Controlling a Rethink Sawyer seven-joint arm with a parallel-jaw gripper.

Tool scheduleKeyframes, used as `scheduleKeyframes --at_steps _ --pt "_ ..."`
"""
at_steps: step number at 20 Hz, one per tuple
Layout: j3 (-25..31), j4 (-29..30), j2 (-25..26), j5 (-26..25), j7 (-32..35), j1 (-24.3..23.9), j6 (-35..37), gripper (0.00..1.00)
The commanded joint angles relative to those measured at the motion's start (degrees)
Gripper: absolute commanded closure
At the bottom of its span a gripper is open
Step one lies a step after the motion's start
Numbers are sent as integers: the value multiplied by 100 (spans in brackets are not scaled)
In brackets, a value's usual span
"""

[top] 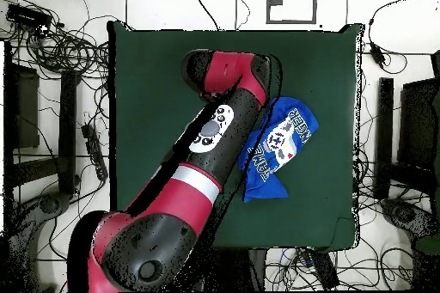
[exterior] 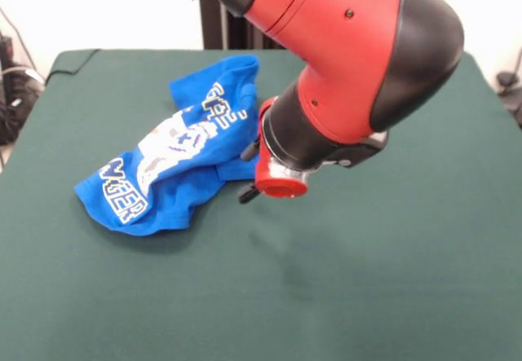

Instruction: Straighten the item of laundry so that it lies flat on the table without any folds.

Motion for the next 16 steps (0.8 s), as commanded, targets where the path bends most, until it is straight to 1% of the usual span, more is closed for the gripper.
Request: scheduleKeyframes --at_steps 1,10,14,16 --pt "654 606 -436 -632 -401 233 -1473 0" --pt "803 442 -333 -784 -53 289 -1381 0" --pt "914 554 -281 -792 52 351 -1608 0" --pt "880 585 -194 -867 88 365 -1797 0"
